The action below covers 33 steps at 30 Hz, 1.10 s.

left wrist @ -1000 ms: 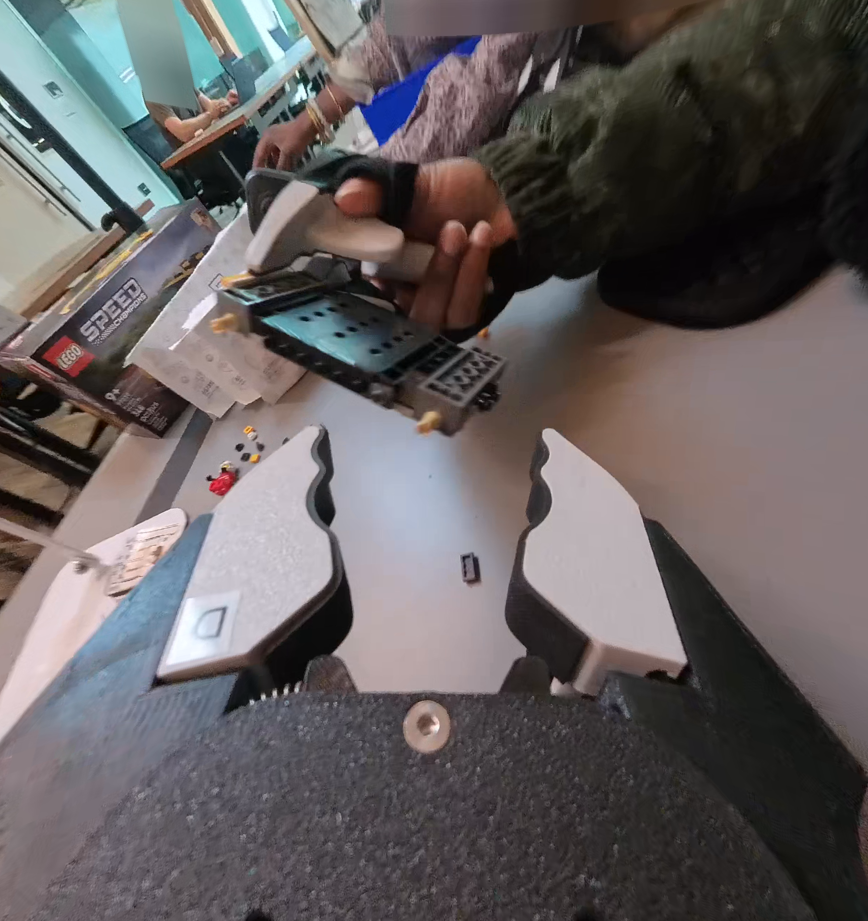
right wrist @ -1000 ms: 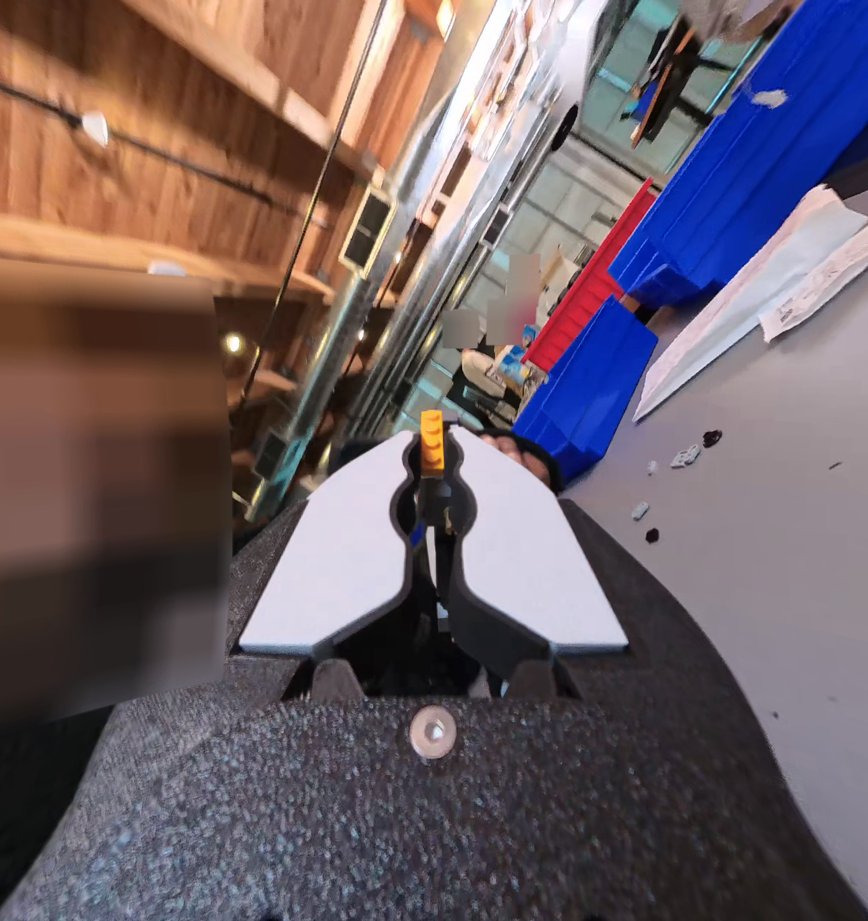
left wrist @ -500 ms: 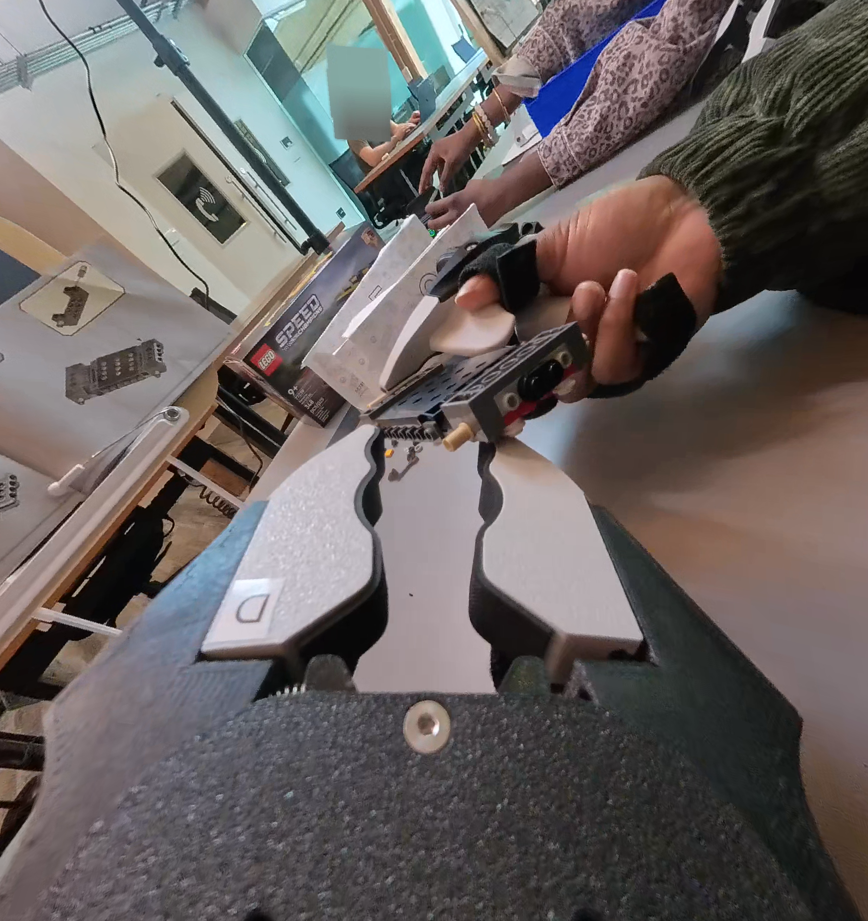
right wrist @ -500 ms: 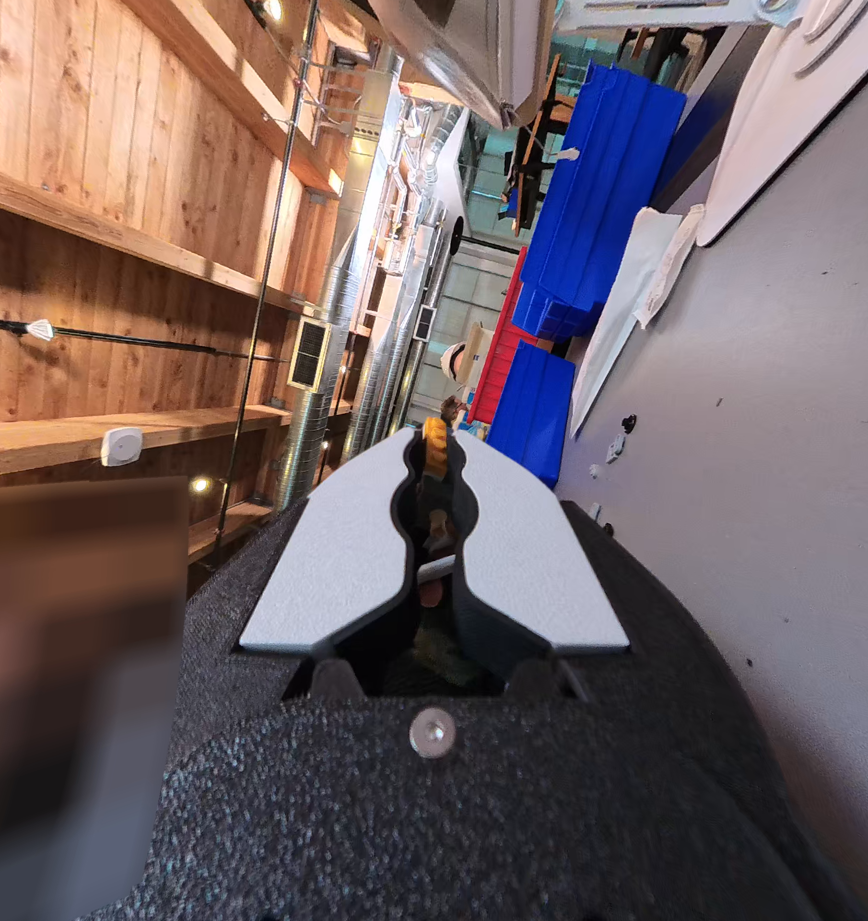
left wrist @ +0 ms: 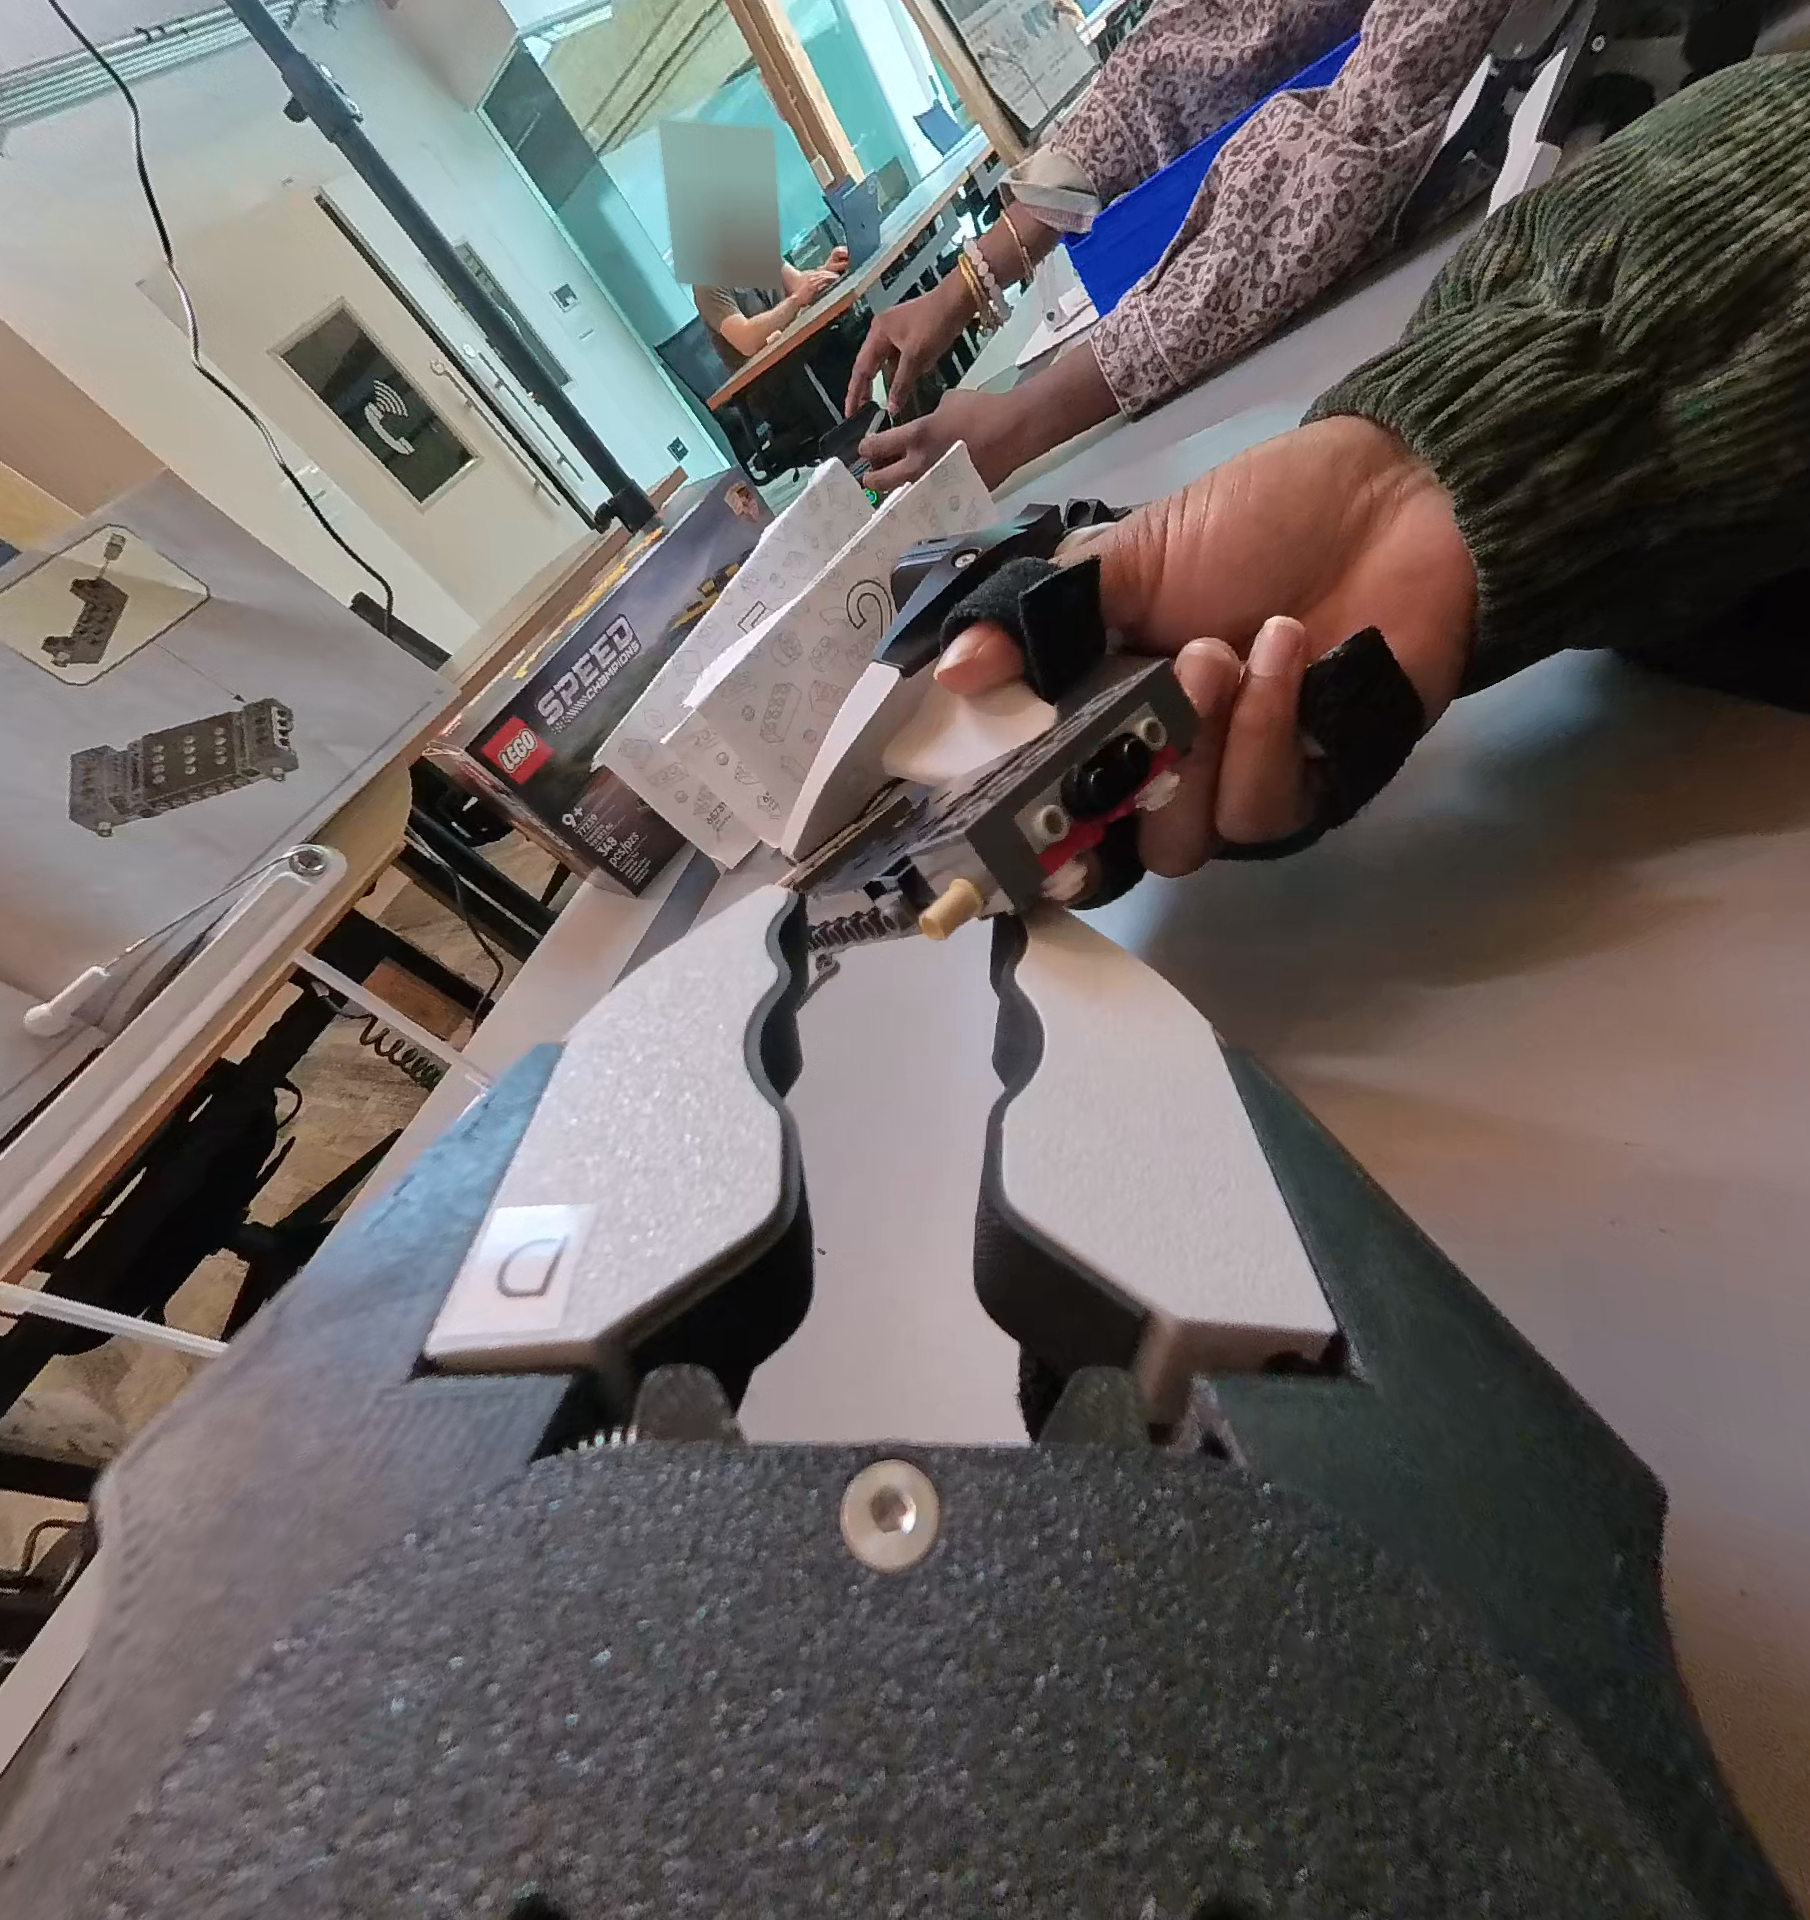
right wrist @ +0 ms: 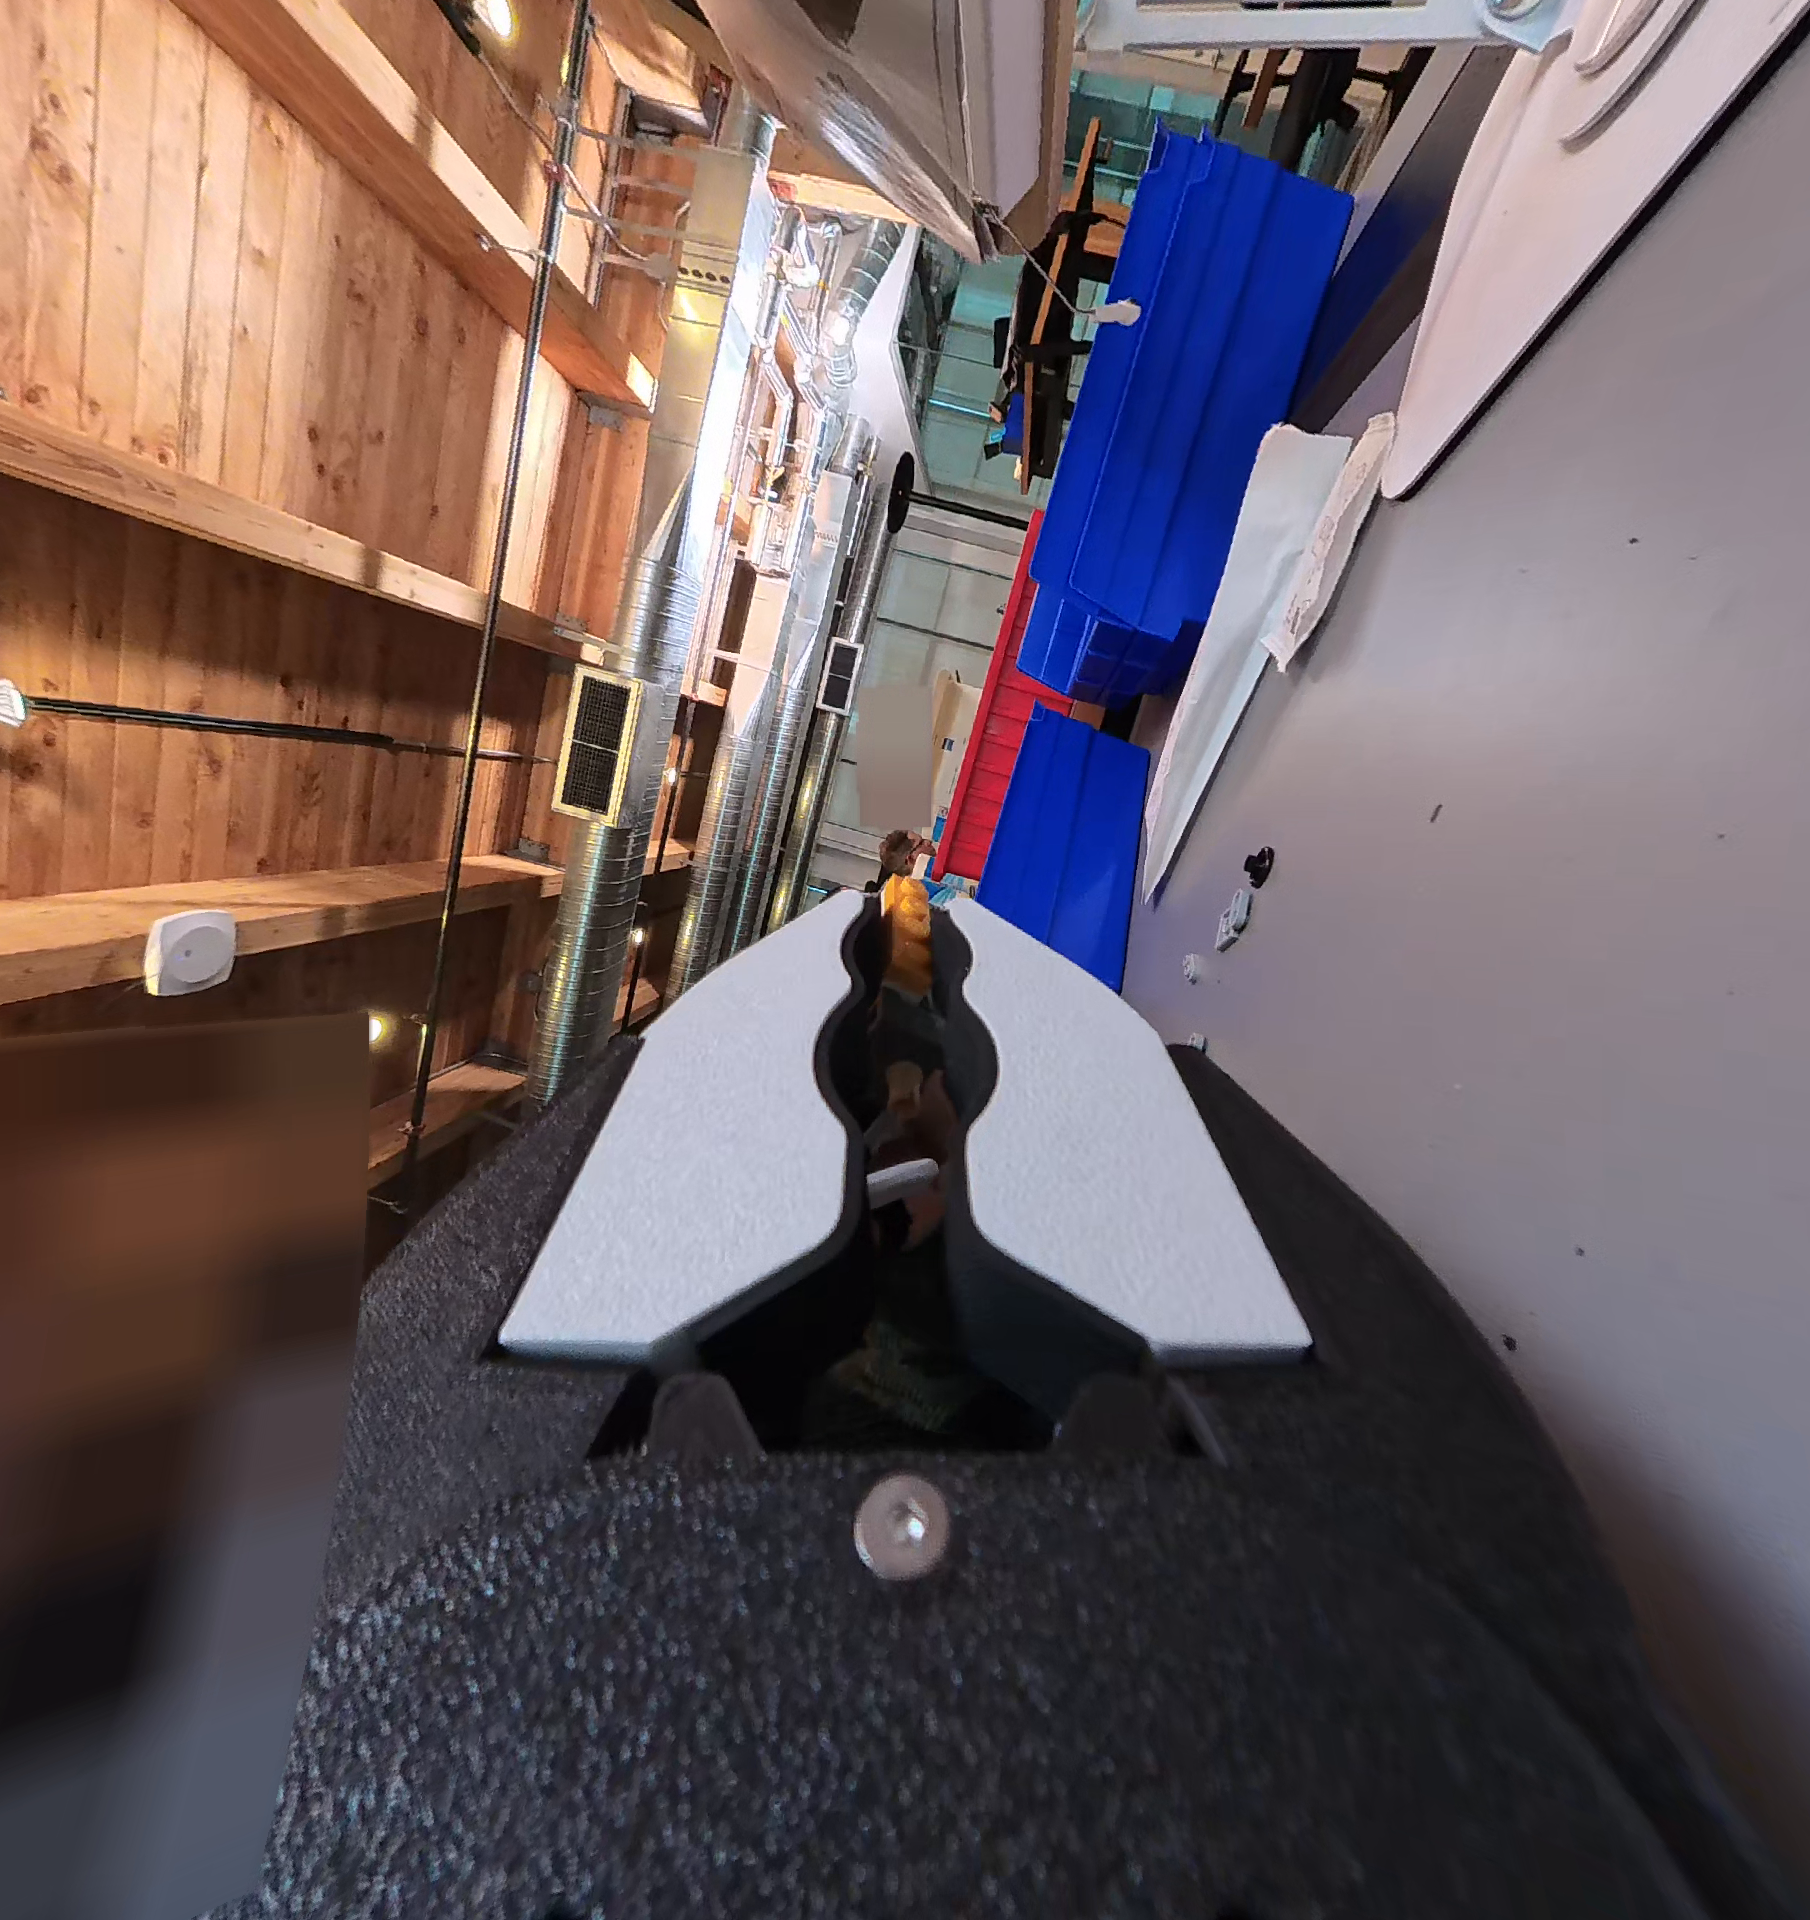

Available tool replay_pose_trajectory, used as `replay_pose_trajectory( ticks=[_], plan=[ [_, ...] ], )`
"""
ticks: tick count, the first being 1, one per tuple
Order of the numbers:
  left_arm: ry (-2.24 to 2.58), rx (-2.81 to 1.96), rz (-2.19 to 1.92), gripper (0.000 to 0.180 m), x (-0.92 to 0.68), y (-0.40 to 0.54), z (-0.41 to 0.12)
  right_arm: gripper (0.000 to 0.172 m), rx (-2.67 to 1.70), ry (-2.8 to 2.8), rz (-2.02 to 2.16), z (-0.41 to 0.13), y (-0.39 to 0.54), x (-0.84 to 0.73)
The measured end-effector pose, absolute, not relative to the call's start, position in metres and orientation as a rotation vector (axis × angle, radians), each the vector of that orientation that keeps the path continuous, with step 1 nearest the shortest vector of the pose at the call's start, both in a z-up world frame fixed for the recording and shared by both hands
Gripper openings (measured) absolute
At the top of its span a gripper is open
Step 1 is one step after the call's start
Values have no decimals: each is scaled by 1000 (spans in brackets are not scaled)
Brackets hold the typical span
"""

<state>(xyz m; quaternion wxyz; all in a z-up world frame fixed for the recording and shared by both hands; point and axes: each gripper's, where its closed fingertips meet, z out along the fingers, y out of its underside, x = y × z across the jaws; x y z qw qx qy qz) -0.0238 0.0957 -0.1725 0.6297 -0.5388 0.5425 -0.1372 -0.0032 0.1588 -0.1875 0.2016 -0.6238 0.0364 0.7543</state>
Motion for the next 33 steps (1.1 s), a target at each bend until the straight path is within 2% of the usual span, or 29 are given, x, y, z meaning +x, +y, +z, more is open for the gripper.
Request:
replay_pose_trajectory(
  ticks=[15,20,33],
  plan=[
    [1343,-1176,-278,39,-15,86,-182,9,-1775,71,2079,-190,156,-6],
    [1384,-1112,-217,26,-14,82,-183,8,-1804,55,2063,-194,154,-8],
    [1272,-1047,-227,17,-25,82,-155,6,-1800,-86,2011,-184,147,-12]
  ],
)
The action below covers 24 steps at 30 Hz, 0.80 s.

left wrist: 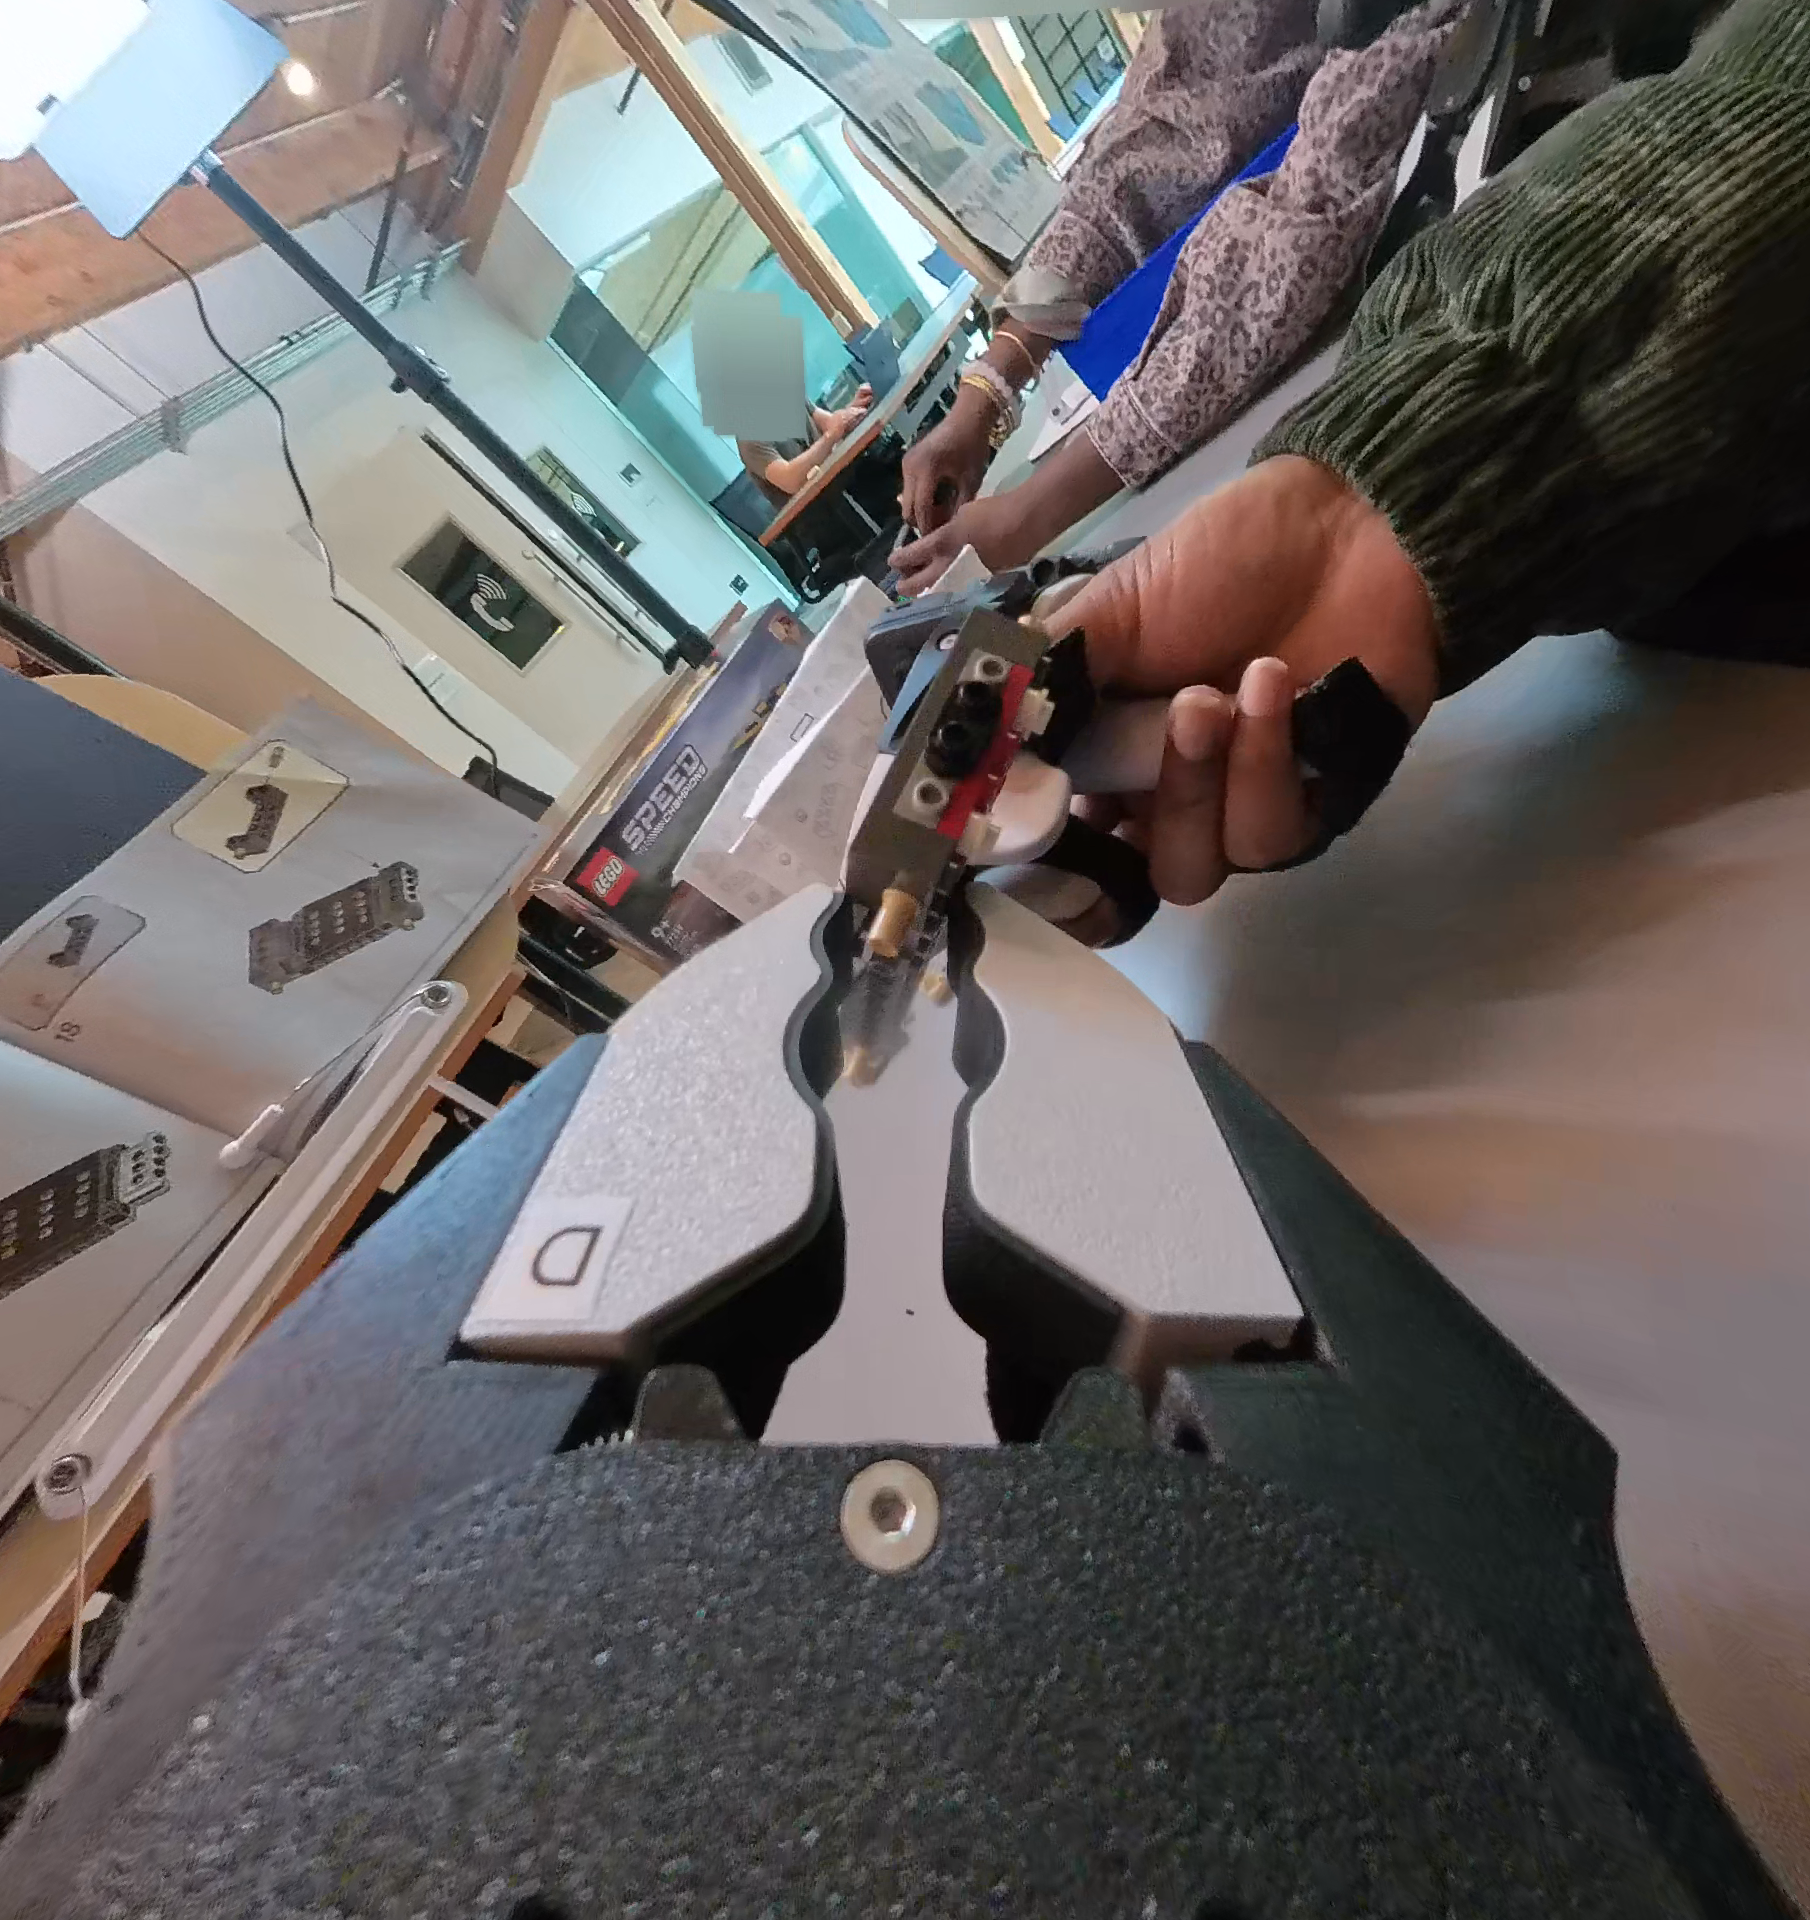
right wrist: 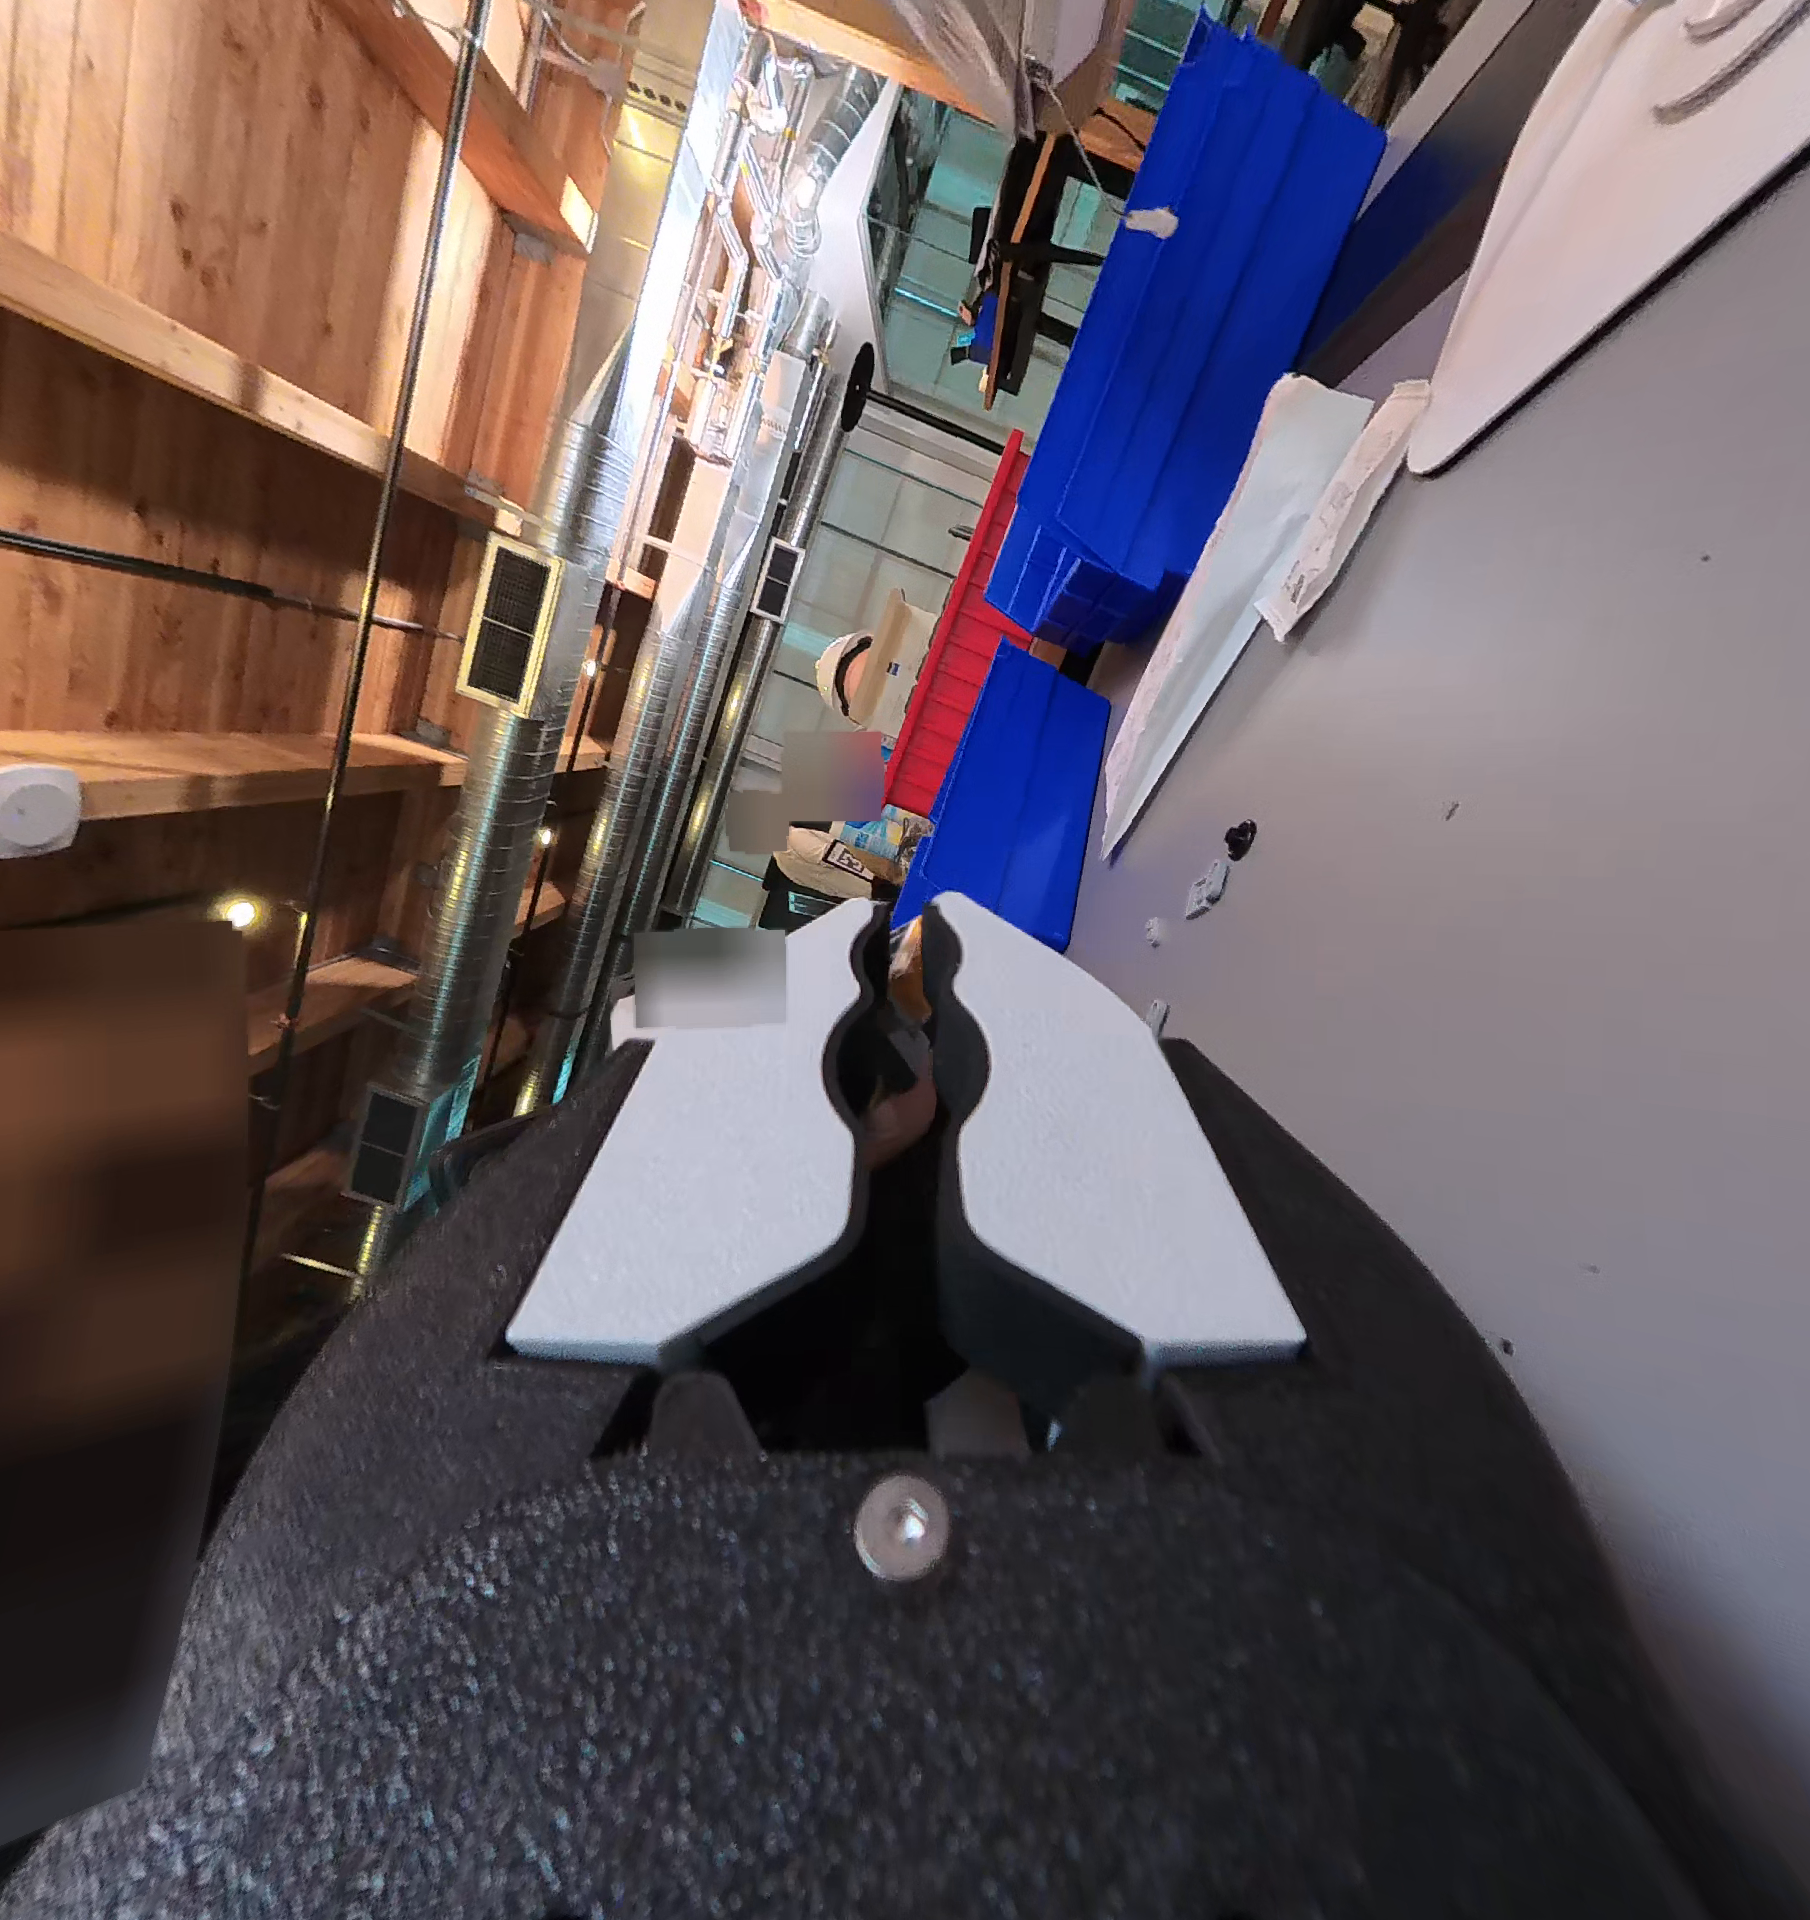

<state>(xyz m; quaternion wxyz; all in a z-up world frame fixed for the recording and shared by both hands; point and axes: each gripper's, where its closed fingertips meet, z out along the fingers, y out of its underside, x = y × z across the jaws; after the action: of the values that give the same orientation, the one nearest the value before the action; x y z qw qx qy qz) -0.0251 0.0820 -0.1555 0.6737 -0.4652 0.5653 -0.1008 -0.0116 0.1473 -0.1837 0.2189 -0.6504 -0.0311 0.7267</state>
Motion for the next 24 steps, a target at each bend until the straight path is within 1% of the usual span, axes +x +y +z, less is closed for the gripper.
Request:
replay_pose_trajectory(
  ticks=[1,8,12,16,20,24],
  plan=[
    [1265,-1045,-230,17,-26,82,-154,0,-1799,-94,2006,-183,147,-11],
    [1234,-1062,-255,16,-28,84,-151,0,-1757,-158,1964,-177,149,-7],
    [1212,-1082,-283,16,-32,87,-149,0,-1650,-294,1847,-161,152,3],
    [1187,-1150,-269,16,-38,96,-151,0,-1529,-632,1374,-145,153,17],
    [1151,-1302,-224,16,-49,116,-165,0,-1430,-962,877,-146,146,21],
    [1137,-1436,-217,16,-56,128,-180,27,-1369,-1134,719,-154,131,6]
  ],
)
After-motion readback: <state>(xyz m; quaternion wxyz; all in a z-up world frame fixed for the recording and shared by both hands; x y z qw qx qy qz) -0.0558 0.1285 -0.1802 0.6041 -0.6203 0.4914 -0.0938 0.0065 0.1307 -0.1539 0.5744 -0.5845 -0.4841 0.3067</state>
